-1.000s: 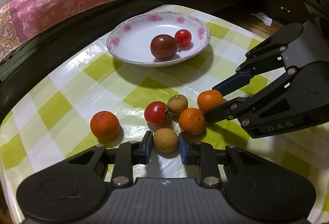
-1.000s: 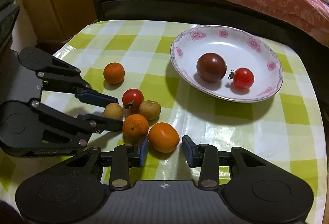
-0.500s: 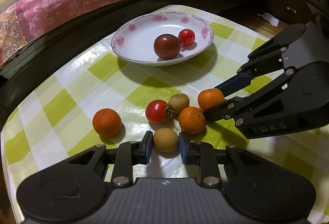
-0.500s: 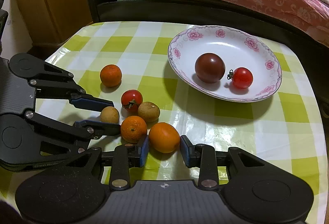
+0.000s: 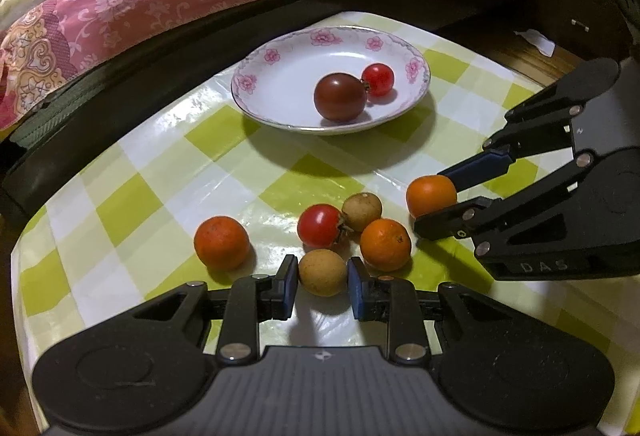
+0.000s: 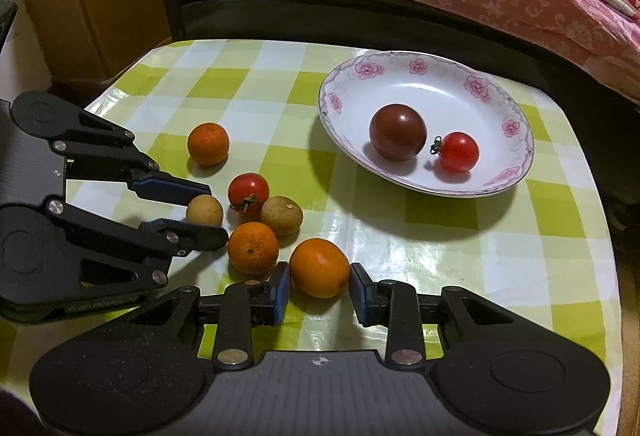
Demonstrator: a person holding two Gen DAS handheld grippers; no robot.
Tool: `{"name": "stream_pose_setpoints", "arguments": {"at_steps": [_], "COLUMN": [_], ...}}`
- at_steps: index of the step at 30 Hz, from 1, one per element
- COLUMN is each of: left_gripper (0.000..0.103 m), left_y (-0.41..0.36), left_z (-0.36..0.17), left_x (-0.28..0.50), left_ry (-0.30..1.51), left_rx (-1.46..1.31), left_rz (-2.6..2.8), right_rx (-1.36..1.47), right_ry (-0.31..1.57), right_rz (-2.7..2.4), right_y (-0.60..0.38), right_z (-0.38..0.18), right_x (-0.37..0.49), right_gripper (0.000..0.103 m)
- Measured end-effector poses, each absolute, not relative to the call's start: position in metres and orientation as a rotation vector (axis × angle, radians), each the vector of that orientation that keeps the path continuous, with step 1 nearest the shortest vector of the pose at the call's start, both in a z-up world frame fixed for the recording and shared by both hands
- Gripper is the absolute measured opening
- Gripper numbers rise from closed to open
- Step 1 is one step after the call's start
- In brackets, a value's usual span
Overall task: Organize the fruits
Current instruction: 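Grasp the tan longan with the left tool while the right tool grasps an orange, then carry the longan and orange over the white plate with both tools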
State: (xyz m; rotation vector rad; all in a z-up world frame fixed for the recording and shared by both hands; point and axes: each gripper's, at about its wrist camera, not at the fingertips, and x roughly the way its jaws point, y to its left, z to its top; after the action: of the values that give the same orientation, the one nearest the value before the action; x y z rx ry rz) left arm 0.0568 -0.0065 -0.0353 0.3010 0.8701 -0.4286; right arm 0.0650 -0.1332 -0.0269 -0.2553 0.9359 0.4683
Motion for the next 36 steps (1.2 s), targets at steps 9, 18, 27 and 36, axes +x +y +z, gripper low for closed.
{"name": "stream_pose_setpoints", "arguments": {"at_steps": [9, 18, 27, 36], "left_gripper": [0.035, 0.035, 0.035, 0.035], "left_y": [-0.008, -0.011, -0.014, -0.024], "left_z": [-0.027, -0.02, -0.016, -0.008], "left_x": [0.06, 0.067, 0.075, 0.099], "left_ry": [0.853, 0.833, 0.816, 0.776], "left_rx": [0.286, 0.271, 0.254, 0.25], "left_rz": [-0.428, -0.428, -0.427, -0.412], "right_rx": [-0.253, -0.228, -0.2, -0.171], "right_ry": [0.923, 0.898, 0.867, 0.823], "right_rz": [0.456, 0.437, 0.406, 0.348], "right_y": [-0.134, -0.14, -0.149, -0.159], "right_z": [-0.024, -0.015, -0.004, 0.004], "right_x": [0.063, 0.069, 0.079, 0.101], "right_gripper": [0.028, 0.028, 0.028, 0.028]}}
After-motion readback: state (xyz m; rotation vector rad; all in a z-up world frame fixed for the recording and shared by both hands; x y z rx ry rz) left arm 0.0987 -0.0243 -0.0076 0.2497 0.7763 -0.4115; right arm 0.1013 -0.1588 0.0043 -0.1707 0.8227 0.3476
